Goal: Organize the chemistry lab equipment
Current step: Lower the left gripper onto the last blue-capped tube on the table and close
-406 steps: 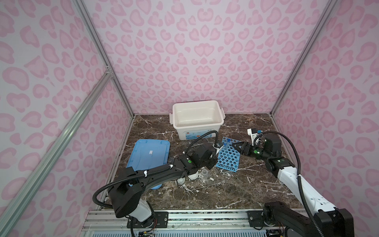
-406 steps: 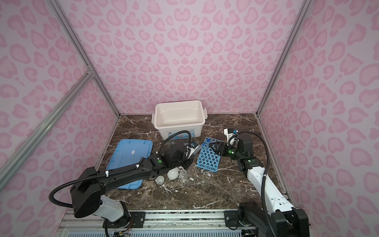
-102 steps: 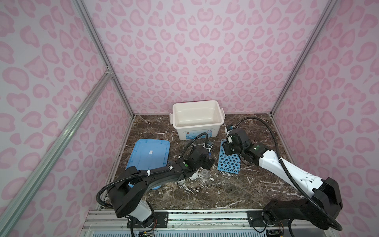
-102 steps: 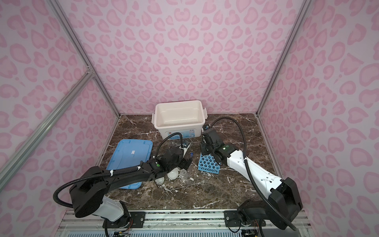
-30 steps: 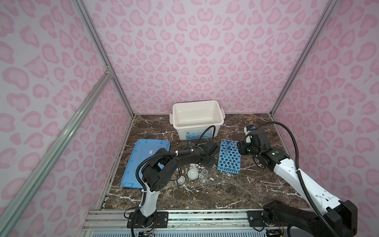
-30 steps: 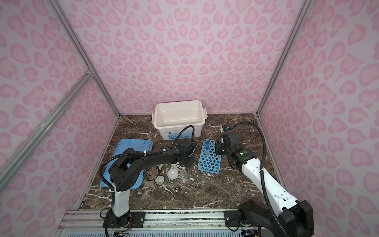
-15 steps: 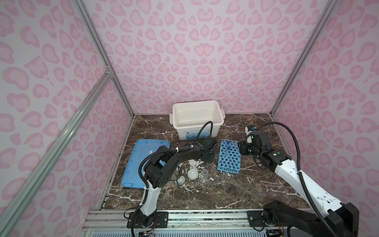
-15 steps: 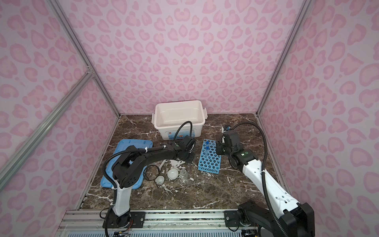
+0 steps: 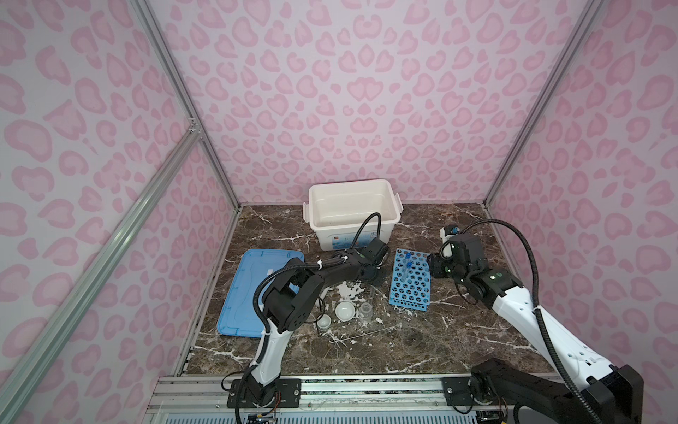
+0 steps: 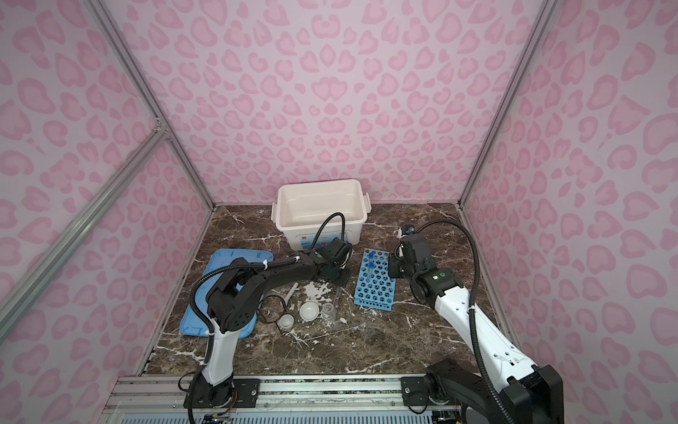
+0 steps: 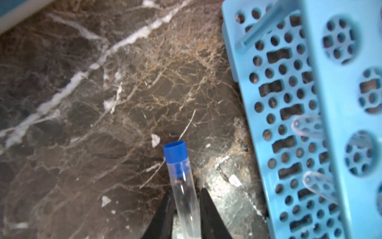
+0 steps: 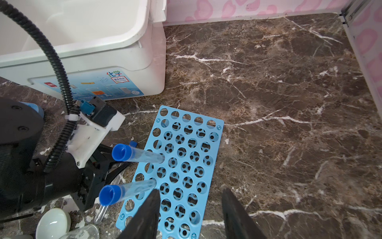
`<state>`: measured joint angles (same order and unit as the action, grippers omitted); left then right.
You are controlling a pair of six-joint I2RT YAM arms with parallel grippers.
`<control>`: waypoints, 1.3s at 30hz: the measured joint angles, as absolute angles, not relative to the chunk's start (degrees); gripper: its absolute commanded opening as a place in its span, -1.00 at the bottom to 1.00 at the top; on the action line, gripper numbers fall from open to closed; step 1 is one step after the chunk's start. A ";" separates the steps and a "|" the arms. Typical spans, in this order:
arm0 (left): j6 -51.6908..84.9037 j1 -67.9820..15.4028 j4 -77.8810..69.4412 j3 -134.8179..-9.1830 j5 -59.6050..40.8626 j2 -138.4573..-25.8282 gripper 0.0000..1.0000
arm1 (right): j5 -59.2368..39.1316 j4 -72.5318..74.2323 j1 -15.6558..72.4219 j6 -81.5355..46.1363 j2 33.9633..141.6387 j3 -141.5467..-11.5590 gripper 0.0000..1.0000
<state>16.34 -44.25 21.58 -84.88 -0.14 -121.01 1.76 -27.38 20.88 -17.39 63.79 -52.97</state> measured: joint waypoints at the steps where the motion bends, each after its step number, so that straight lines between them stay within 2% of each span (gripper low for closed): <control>1: 16.10 -44.21 21.91 -85.34 -0.01 -121.16 -0.55 | 1.76 -27.40 20.84 -17.39 63.66 -52.88 0.01; 10: 10.68 -44.21 22.68 -86.46 2.00 -121.34 -0.51 | 1.93 -27.90 20.51 -17.39 63.13 -52.27 0.01; 14: 8.93 -44.21 22.72 -85.84 2.20 -121.19 -0.29 | 1.91 -27.99 20.49 -17.39 63.16 -52.27 0.01; 16: 8.67 -44.21 22.87 -85.21 2.17 -120.90 -0.08 | 1.91 -27.97 20.49 -17.41 63.22 -52.27 0.01; 19: 8.14 -44.21 23.18 -84.40 2.17 -120.05 0.00 | 1.89 -27.97 20.49 -17.58 63.48 -52.27 0.01; 30: 8.60 -44.21 23.62 -77.84 3.29 -114.39 0.01 | 1.61 -27.94 20.49 -17.82 63.61 -52.25 0.01; 39: 10.59 -44.21 21.78 -72.75 4.34 -112.92 -0.10 | 1.48 -27.75 20.49 -17.82 63.96 -52.25 0.01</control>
